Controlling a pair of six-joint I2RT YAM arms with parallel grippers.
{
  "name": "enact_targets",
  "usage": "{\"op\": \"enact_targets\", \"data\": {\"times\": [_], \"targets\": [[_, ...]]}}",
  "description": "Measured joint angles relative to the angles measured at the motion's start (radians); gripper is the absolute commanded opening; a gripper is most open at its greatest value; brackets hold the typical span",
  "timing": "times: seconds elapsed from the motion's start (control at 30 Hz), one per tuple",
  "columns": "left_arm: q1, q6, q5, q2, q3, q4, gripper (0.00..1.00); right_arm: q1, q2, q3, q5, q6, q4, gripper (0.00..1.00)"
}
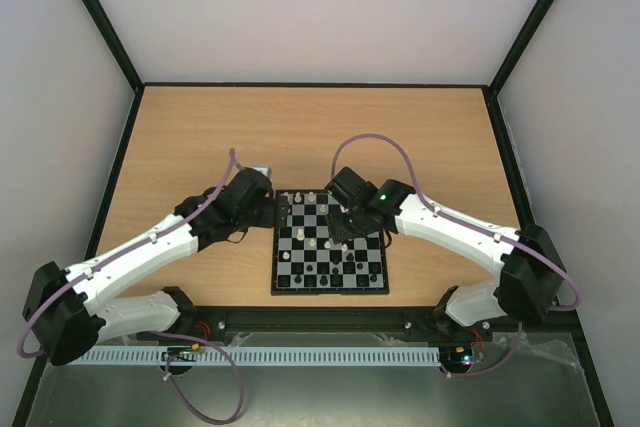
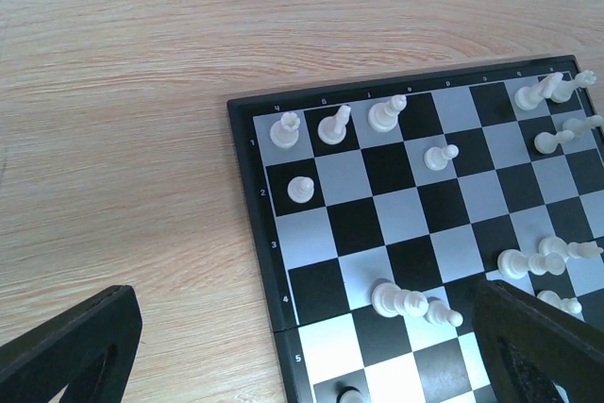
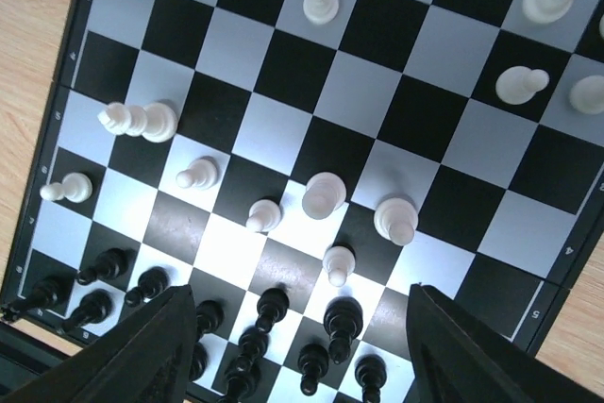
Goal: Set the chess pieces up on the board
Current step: Pick up the chess piece from the chessboard.
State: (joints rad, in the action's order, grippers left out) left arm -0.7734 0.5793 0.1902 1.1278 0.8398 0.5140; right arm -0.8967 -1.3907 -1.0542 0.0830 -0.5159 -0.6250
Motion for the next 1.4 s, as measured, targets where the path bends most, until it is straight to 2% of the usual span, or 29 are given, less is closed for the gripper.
{"op": "enact_targets", "data": {"times": [0.03, 0.13, 0.3, 0.53, 1.03, 1.4], "targets": [[0.000, 0.000, -0.002, 0.000, -0.002, -0.006, 0.99, 0.000, -0.008, 0.000, -0.006, 0.005, 0.000, 0.54], [0.000, 0.000, -0.005, 0.002, -0.005, -0.018, 0.99, 0.000, -0.039, 0.000, -0.015, 0.018, 0.000, 0.49], [0.000, 0.005, -0.004, -0.005, -0.024, -0.043, 0.99, 0.000, -0.091, 0.000, -0.032, 0.036, 0.002, 0.46], [0.000, 0.008, -0.003, -0.016, -0.053, -0.053, 0.99, 0.000, -0.124, 0.000, -0.040, 0.050, 0.016, 0.35], [0.003, 0.008, -0.003, -0.015, -0.054, -0.060, 0.99, 0.000, -0.201, 0.000, -0.051, 0.062, 0.034, 0.34], [0.005, 0.008, -0.004, -0.016, -0.056, -0.062, 0.99, 0.002, -0.248, -0.056, 0.008, 0.065, 0.041, 0.35]]}}
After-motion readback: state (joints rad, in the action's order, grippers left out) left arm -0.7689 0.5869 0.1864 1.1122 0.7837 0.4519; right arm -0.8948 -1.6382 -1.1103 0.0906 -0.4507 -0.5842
